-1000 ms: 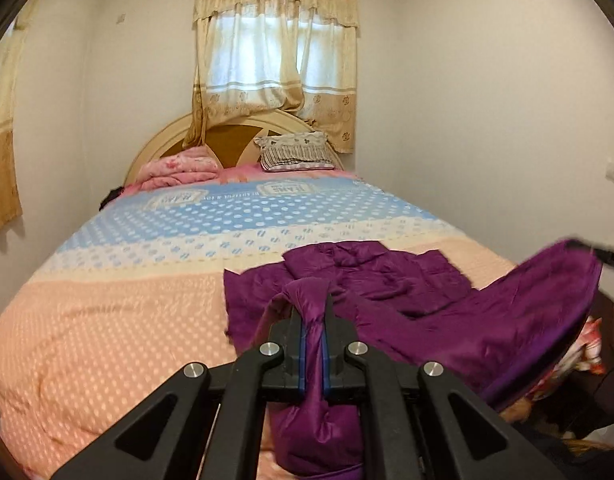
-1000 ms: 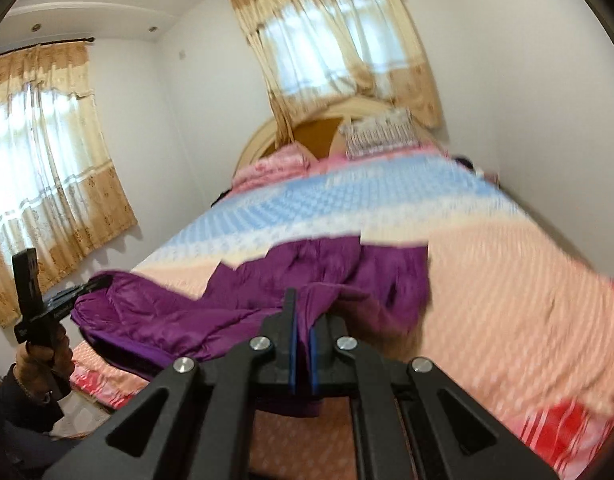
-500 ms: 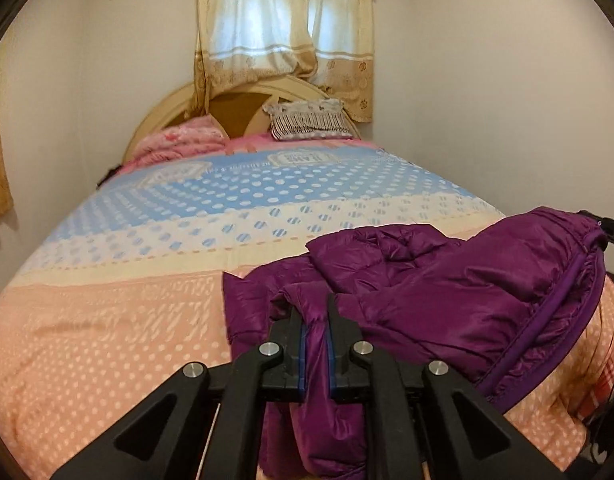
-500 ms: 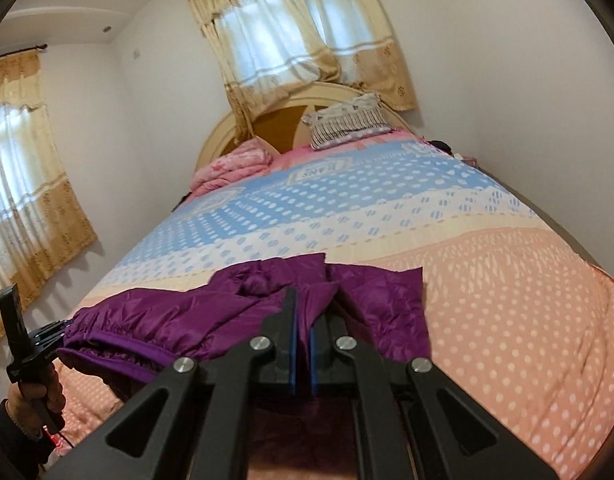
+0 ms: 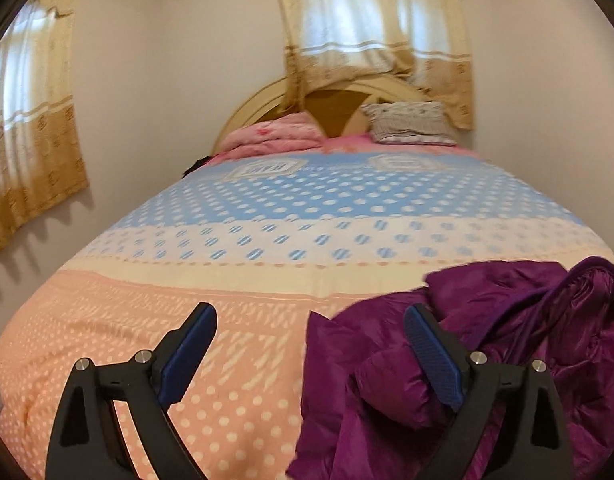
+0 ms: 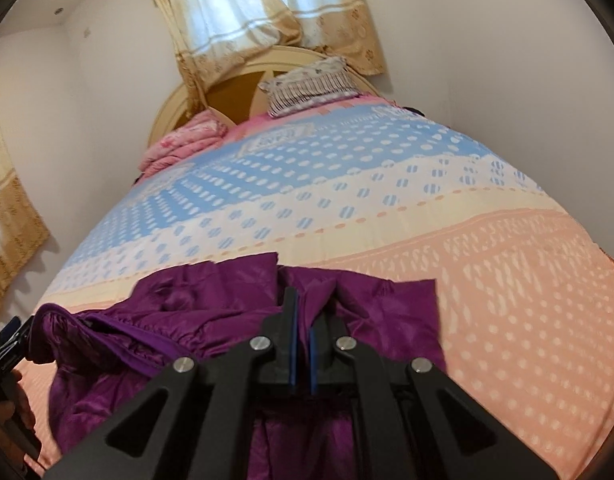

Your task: Fold large clothes

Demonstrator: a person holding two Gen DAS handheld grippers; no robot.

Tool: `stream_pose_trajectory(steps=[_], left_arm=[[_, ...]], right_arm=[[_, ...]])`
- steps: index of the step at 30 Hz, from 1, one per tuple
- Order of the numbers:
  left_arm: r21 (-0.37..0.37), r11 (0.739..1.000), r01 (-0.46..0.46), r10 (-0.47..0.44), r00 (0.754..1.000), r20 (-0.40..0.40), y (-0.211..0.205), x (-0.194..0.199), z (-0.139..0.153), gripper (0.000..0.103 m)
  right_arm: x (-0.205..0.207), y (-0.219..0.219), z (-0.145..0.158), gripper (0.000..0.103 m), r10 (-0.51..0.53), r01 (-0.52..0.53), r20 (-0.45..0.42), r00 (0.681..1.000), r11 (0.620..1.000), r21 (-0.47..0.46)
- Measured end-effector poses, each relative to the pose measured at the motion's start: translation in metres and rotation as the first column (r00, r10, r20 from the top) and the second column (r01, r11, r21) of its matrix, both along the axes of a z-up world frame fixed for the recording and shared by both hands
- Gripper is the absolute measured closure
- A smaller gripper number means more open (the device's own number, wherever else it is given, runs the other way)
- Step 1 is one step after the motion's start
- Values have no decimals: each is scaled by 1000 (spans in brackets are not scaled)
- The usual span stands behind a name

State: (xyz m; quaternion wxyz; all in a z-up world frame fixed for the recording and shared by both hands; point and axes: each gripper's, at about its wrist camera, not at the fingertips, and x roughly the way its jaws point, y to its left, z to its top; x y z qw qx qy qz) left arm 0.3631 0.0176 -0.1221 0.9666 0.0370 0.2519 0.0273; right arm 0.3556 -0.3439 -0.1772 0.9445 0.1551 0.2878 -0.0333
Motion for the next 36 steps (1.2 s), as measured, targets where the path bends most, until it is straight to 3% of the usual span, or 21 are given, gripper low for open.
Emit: stream_pose_trajectory(steps=[3,5,7,8,10,13,15,17,18,23,26,28,30,36], left_arm=[[30,989,-146,146,989,5,4,13,3,8],[25,975,-222,221,975,35,10,10,10,8],[33,965,-260,256,961,100,12,3,19,8],[34,965,-261,255,960,119,11,0,22,8],[39,974,-222,215,967,136,0,-3,26,8],[56,989,-134,127,984,124,-23,-5,18,7],[82,992,-97,88,990,113,-40,-3,8,7],[115,991,-67,56,994,95,-55,6,-2,7],[128,990,-62,51,995,86,-61,13,-7,7],[150,986,-76,74,997,18,-66,48,-29,7],[171,977,-129,139,989,-48,-56,69,-53,7],[119,984,-130,147,978,-151,-46,85,-74,7],[104,987,-126,145,970,-197,-44,93,-83,7],[109,987,-114,139,957,-253,-46,104,-95,6]], right_arm=[[19,-8,-7,90,-53,54,-33,998,998,13],[22,-11,-6,60,-67,69,-40,997,996,54],[16,-4,4,41,-57,57,-3,998,998,36],[15,4,7,32,-68,68,9,998,998,-1],[6,26,18,25,-77,80,41,996,994,-70],[3,65,17,28,39,-37,20,999,997,-60],[4,105,7,34,152,-155,-31,988,980,-125],[14,133,-8,55,236,-251,-104,966,956,-155],[24,139,-17,57,242,-263,-138,960,951,-163],[61,118,-35,56,142,-174,-173,975,967,-188],[69,101,-42,56,94,-124,-174,980,978,-169],[69,97,-48,56,95,-119,-165,982,983,-143],[71,102,-50,55,104,-129,-158,982,979,-156],[81,106,-56,54,115,-141,-174,978,980,-141]])
